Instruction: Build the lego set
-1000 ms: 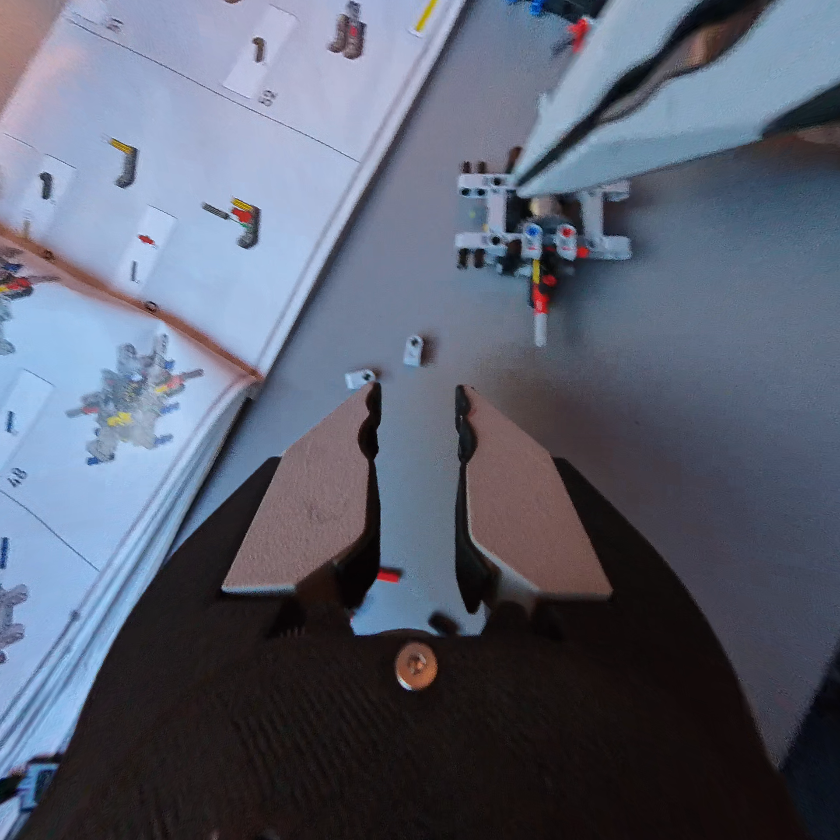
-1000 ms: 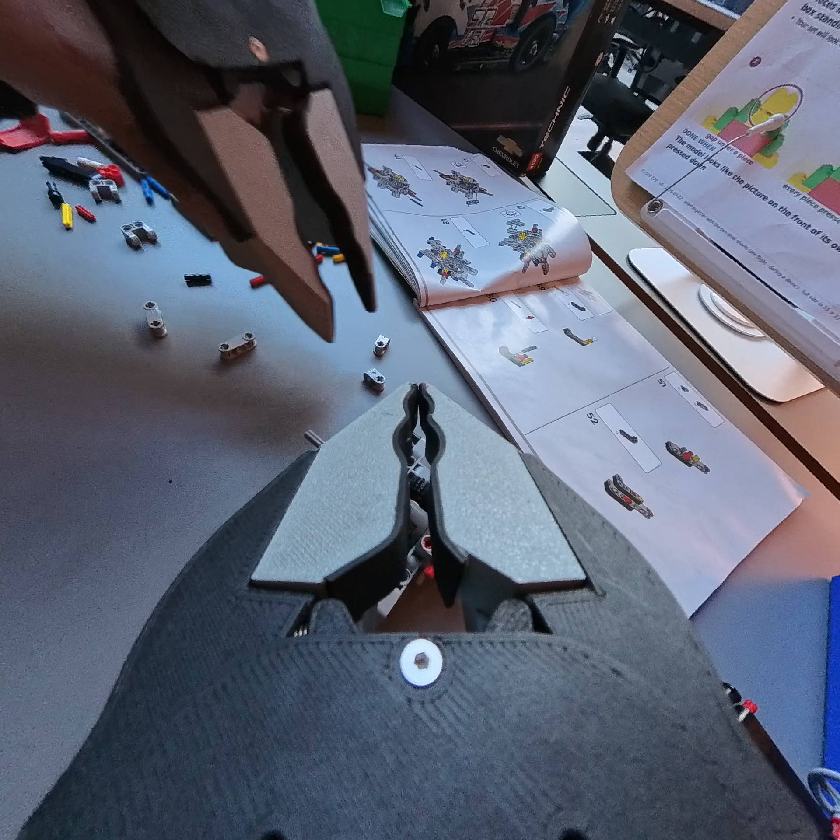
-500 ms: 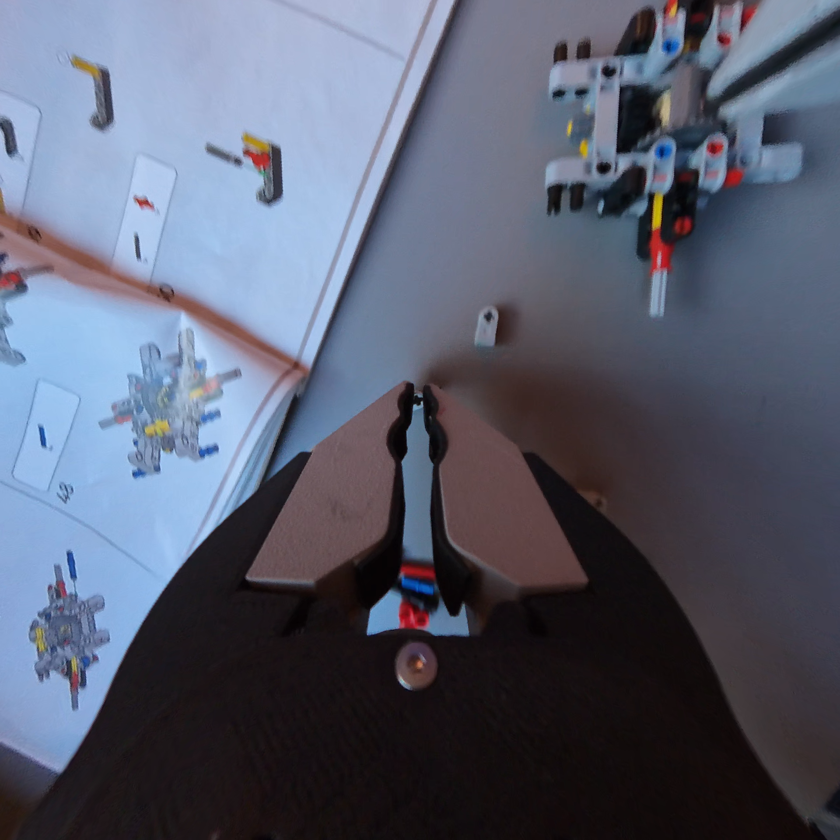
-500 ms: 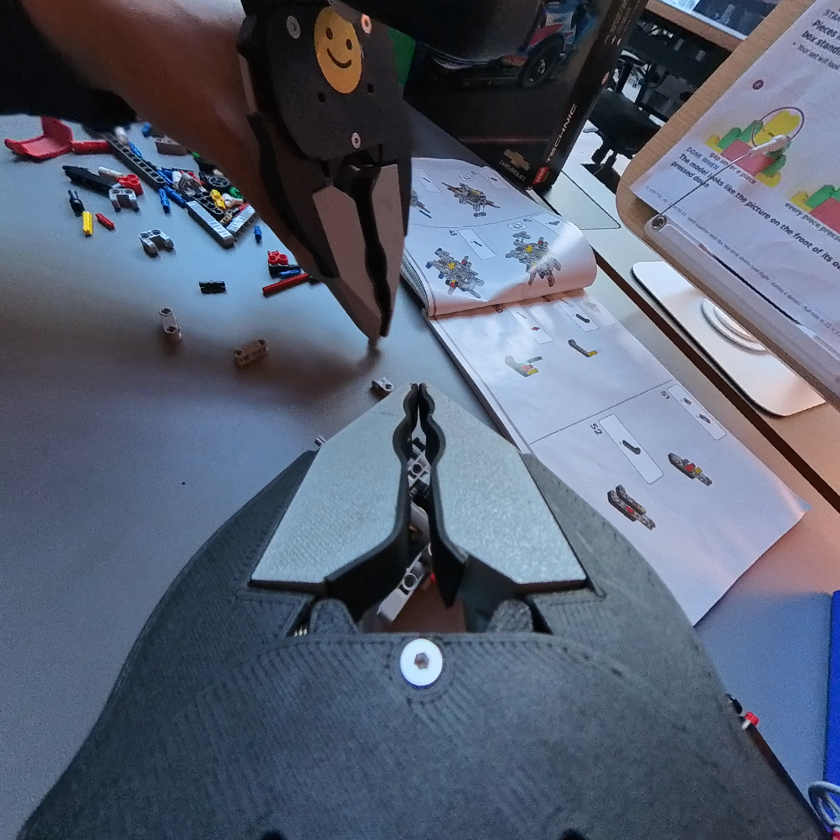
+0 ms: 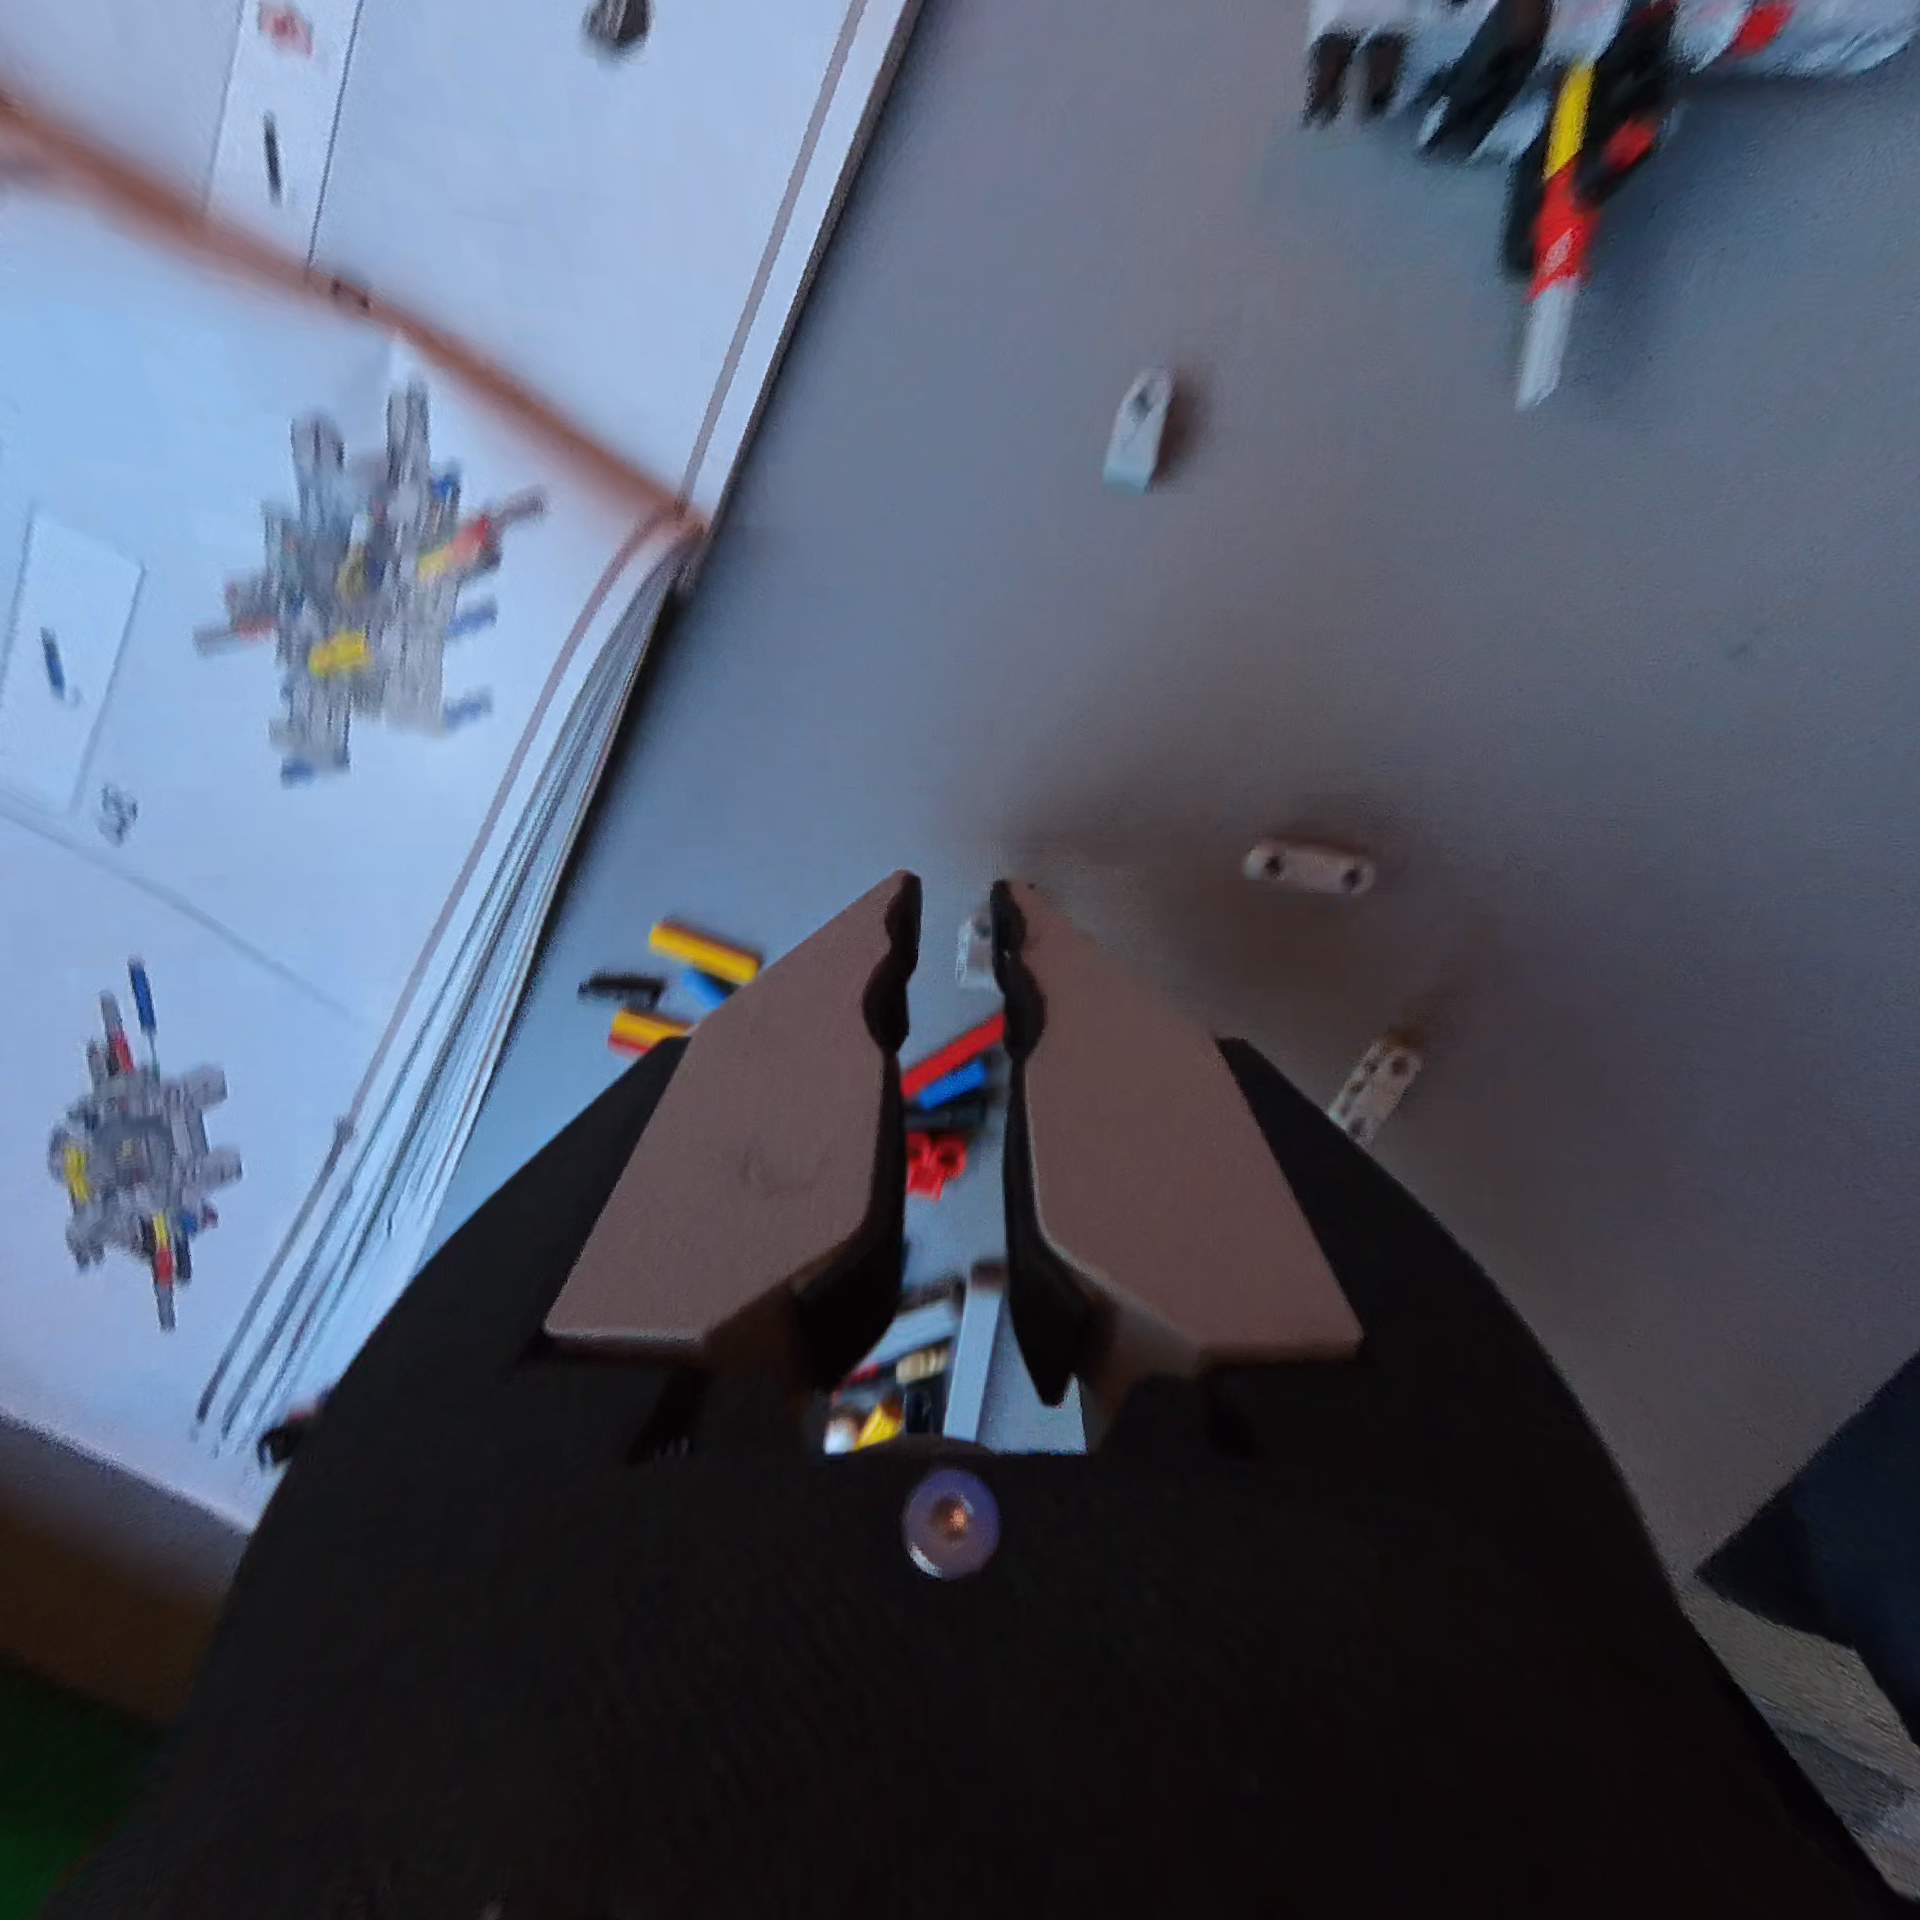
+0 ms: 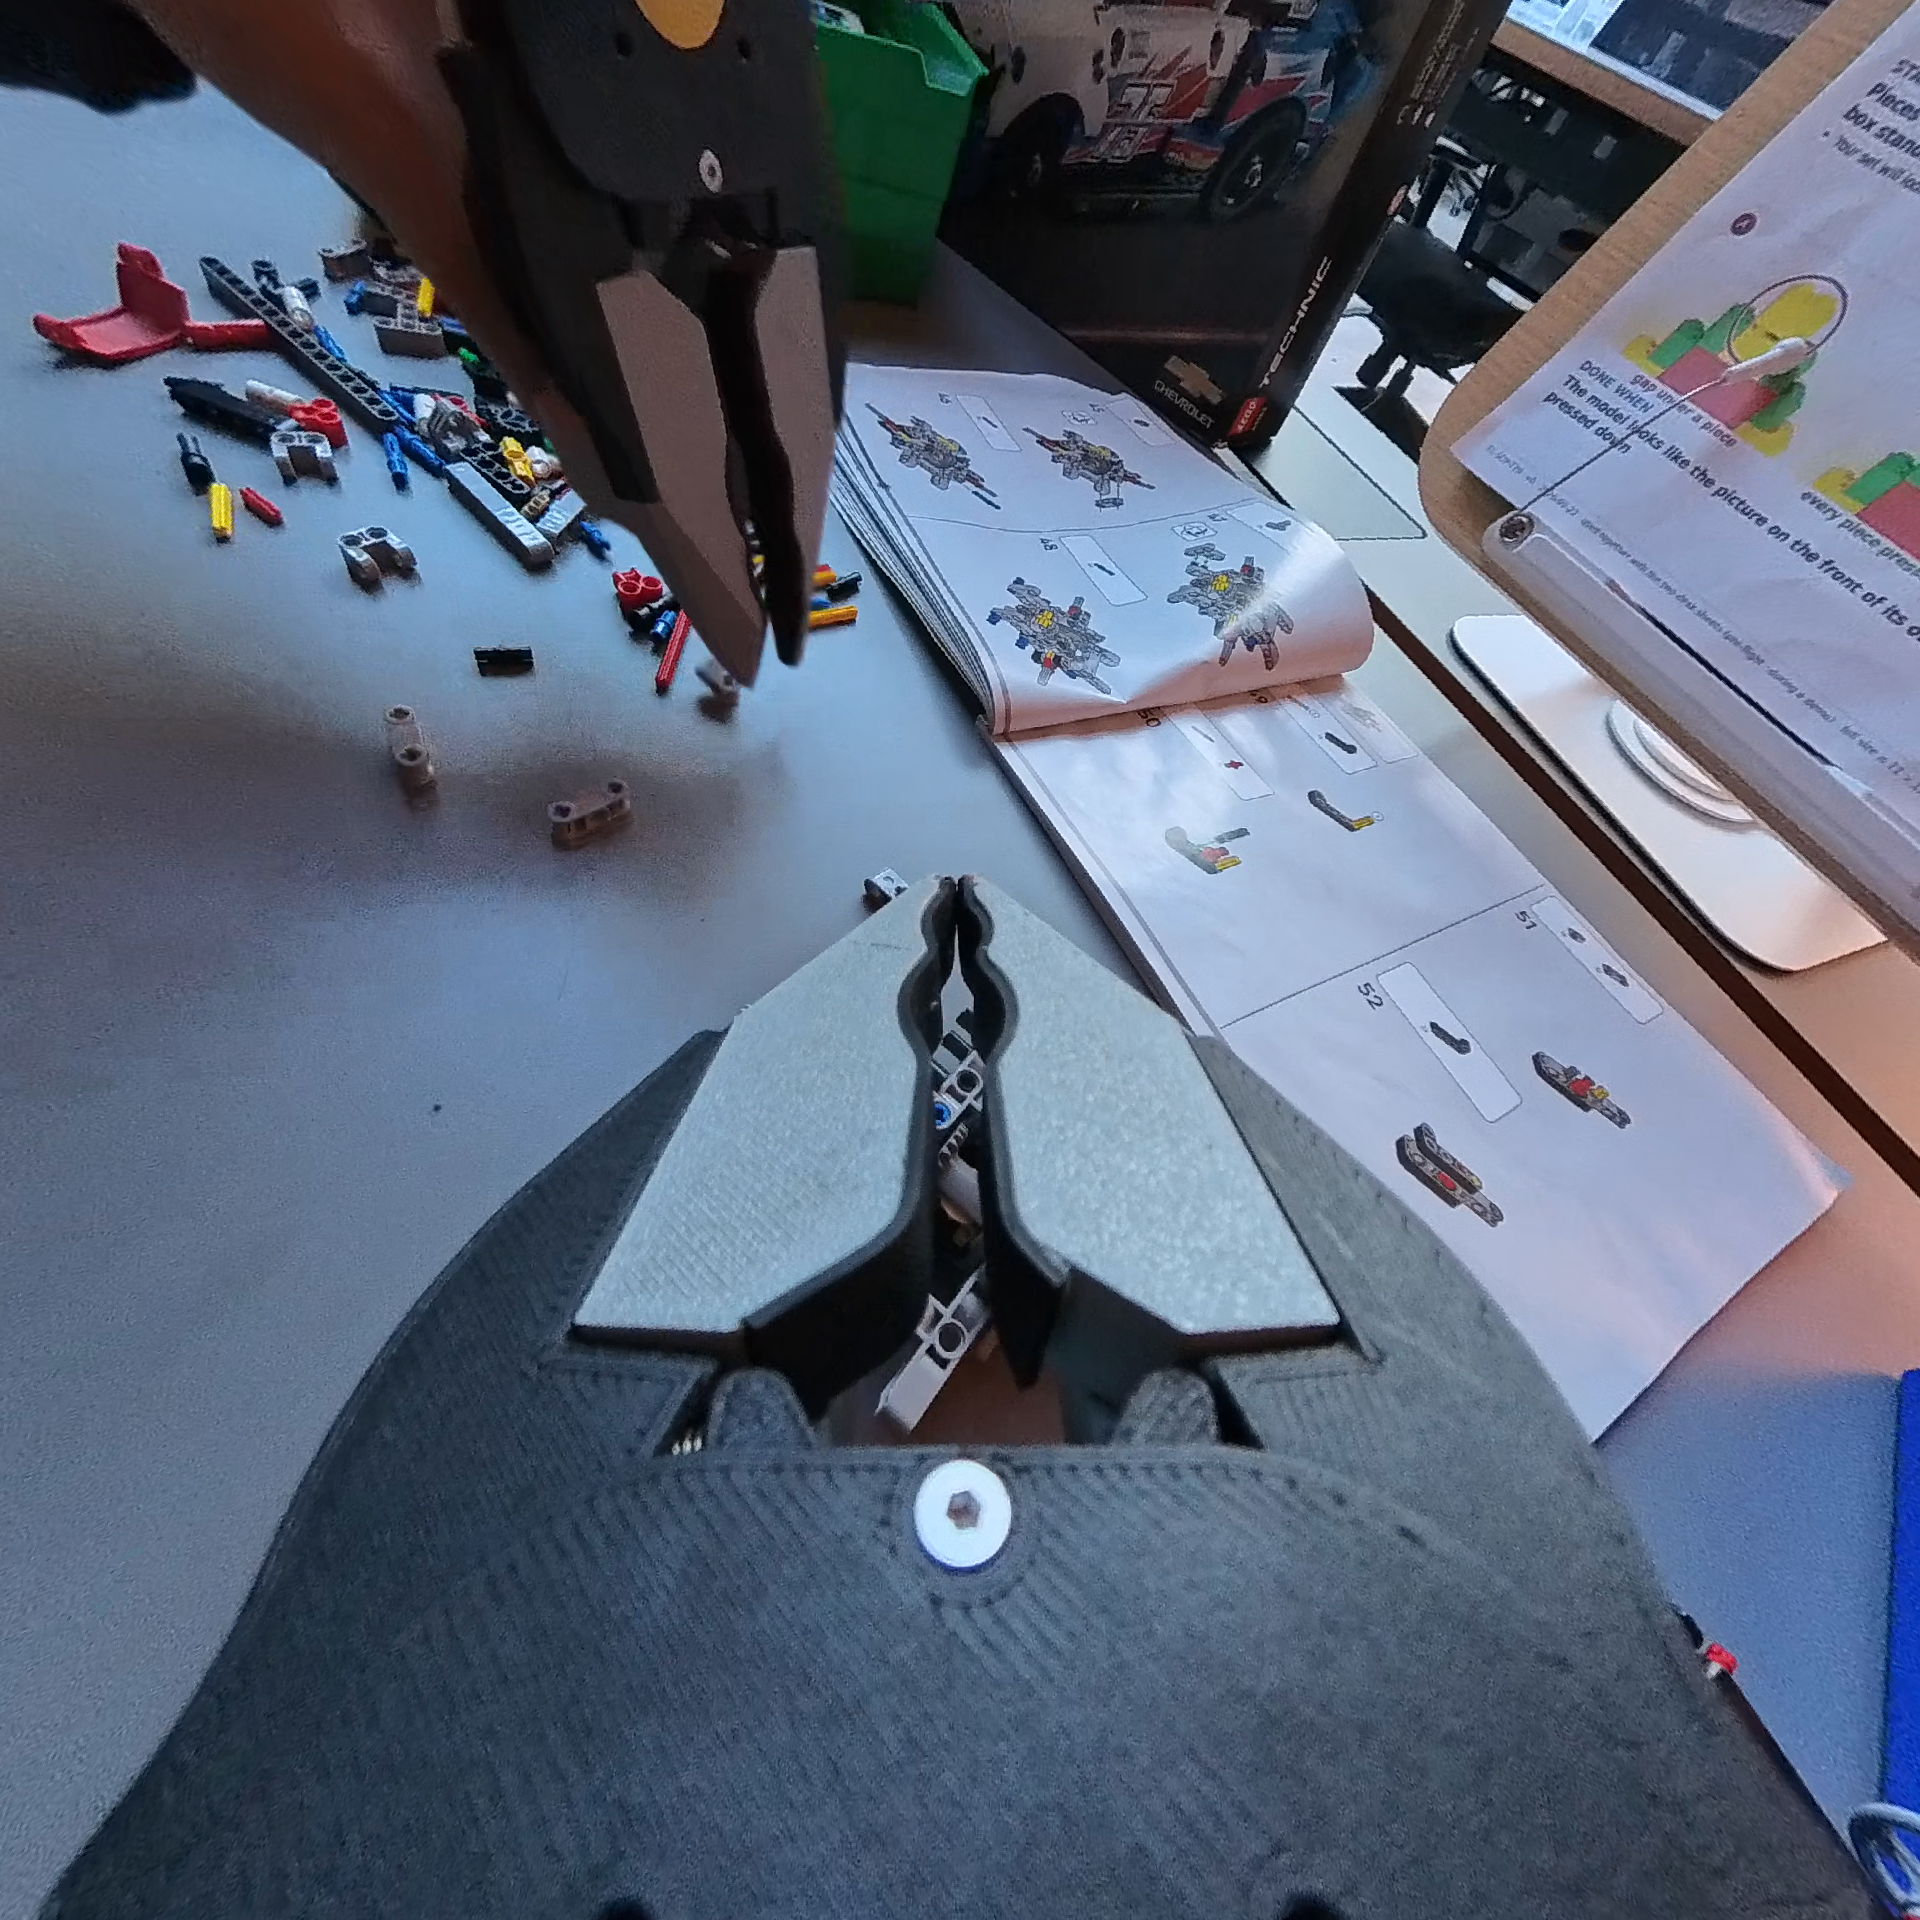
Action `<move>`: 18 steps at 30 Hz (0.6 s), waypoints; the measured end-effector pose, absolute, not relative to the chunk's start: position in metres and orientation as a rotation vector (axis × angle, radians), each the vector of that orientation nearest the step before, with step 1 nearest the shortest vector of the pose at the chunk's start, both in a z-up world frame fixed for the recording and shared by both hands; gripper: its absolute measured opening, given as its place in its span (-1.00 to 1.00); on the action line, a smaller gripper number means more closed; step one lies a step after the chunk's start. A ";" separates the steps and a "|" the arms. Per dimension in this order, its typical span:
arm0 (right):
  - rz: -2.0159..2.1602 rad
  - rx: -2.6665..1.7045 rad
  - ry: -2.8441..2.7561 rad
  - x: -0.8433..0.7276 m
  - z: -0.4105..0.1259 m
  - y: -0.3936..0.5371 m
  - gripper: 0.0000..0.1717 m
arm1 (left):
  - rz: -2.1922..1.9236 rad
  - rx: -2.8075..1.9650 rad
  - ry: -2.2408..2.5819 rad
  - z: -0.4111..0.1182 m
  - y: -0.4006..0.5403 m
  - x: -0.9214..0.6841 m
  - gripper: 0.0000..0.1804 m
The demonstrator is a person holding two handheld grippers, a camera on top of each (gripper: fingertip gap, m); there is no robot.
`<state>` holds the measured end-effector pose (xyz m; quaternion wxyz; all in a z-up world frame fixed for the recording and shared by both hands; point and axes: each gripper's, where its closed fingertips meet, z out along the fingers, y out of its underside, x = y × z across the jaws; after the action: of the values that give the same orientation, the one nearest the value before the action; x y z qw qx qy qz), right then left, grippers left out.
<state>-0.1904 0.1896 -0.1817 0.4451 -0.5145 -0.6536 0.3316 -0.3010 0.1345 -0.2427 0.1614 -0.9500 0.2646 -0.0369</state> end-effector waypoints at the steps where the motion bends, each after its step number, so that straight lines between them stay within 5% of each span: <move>1: 0.822 -1.276 -1.618 -0.190 -0.182 0.190 -1.00 | -0.114 -2.684 0.786 -0.241 0.141 -0.290 -0.88; 11: 0.821 -1.271 -1.611 -0.189 -0.179 0.190 -1.00 | -0.182 -2.611 0.881 -0.250 0.192 -0.234 -0.83; 18: 0.820 -1.261 -1.610 -0.189 -0.177 0.189 -1.00 | -0.151 -2.655 0.908 -0.254 0.177 -0.250 -0.96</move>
<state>-0.1891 0.1890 -0.1769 0.4522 -0.5105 -0.6517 0.3321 -0.2503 0.1766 -0.2537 0.1650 -0.9318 0.3188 -0.0530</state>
